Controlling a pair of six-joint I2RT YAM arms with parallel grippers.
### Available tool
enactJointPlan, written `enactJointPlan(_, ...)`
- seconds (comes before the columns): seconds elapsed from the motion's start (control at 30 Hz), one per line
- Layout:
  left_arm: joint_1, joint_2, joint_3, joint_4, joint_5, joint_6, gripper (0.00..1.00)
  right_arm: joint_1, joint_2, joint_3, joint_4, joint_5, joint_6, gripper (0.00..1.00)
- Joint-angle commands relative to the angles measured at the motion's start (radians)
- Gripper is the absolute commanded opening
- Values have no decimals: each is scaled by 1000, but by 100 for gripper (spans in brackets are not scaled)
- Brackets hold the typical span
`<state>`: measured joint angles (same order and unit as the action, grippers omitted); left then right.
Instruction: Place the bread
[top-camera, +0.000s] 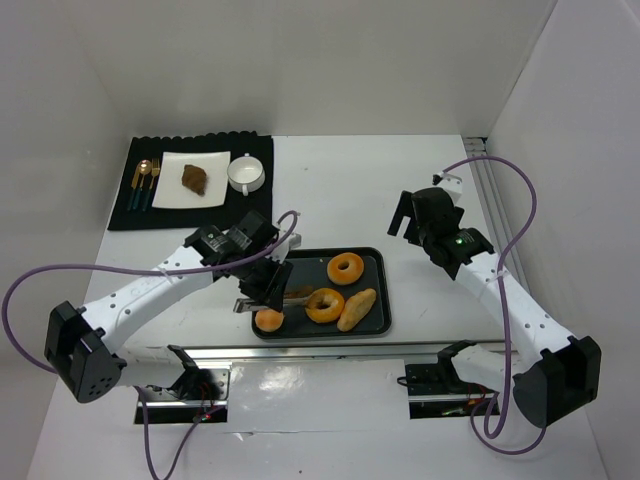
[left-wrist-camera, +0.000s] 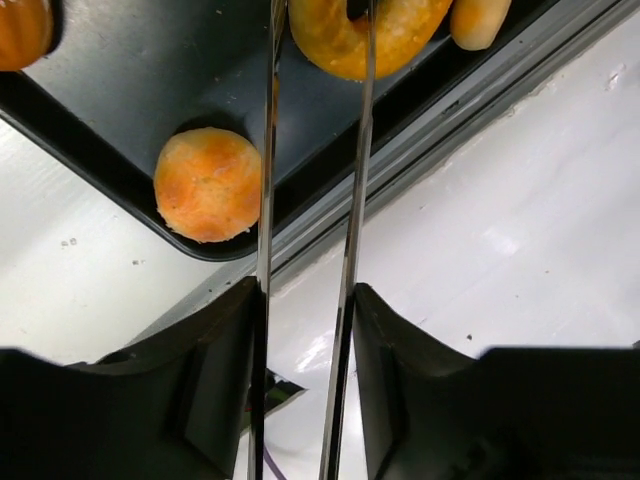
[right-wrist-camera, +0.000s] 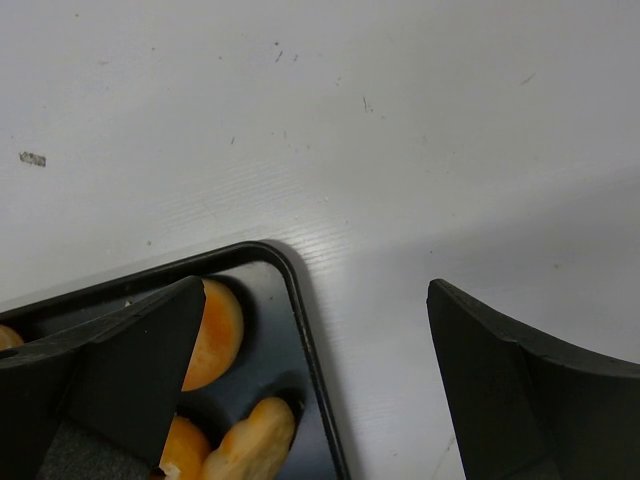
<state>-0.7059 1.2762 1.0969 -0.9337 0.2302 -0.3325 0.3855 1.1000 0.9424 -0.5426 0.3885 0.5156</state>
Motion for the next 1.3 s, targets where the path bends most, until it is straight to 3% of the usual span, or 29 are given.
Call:
enactJointPlan(0.0,-6,6,18,22,54,-19,47,0,-26,15,7,7,1,99)
enactJointPlan(0.17,54,-30,75,-17,75,-19,21,0,-26,15,7,-2,1,99)
enactJointPlan(0.37,177,-60,168,-117,-12,-52,12,0,-26,24,7,7,1,99)
enactJointPlan(0.5,299,-60,279,-168,-133,-103,10,0,-46,15,26,-2,1,99)
enactJointPlan(0.6,461,-96,296,-59,-149,-175,10,0,-46,6,36,-22,1,99)
enactJointPlan(0.63,488,-113,261,52,-138,-190,11,0,-36,6,36,-22,1,99)
enactJointPlan(0.77,611,-95,248,195,-227,-278,13,0,-35,15,58,-22,1,99)
enactJointPlan(0.9,695,37,336,235,-327,-301,14,0,-17,24,67,-53,1,99)
enactJointPlan(1.0,767,135,388,289,-315,-319,14,0,6,24,90,-71,1,99)
enactJointPlan(1.27,786,437,616,366,-324,-342,18,0,46,59,99,-82,1,99)
